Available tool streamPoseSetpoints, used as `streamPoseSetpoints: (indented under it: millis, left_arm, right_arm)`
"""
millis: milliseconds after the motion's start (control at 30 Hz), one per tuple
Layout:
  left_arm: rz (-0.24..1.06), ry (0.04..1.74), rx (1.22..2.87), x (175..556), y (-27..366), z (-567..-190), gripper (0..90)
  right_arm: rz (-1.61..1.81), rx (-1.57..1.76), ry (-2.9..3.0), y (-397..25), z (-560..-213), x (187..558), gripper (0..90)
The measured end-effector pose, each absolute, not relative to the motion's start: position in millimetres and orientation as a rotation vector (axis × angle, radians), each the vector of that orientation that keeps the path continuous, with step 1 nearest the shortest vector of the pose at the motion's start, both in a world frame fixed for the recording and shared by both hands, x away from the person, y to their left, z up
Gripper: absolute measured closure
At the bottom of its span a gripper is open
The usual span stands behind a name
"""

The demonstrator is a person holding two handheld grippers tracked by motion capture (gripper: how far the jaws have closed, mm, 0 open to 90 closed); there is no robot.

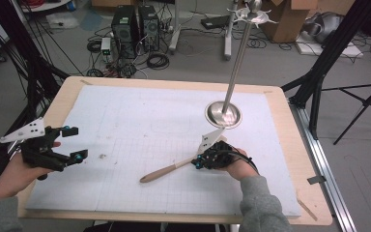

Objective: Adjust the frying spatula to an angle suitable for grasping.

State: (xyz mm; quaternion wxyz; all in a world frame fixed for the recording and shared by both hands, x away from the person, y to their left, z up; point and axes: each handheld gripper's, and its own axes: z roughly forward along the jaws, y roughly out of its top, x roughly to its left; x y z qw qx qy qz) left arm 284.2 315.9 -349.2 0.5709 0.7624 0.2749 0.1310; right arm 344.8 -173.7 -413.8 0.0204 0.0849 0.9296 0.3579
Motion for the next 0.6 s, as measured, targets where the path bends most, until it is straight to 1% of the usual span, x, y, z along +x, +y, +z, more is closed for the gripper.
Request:
streamPoseSetpoints:
  millis: [133,400,600]
  left_arm:
    - [0.307,0.647,1.793,284,316,-350,4.9]
    - [0.311,0.656,1.782,281,320,-350,4.9]
    - [0.322,0.666,1.773,278,325,-350,4.9]
  right_arm:
    - [1.206,0.229,2.848,-154,-411,342,90.0]
    - [1.213,-0.029,2.939,-88,-420,327,90.0]
    - [1.269,-0.054,2.955,-73,-423,325,90.0]
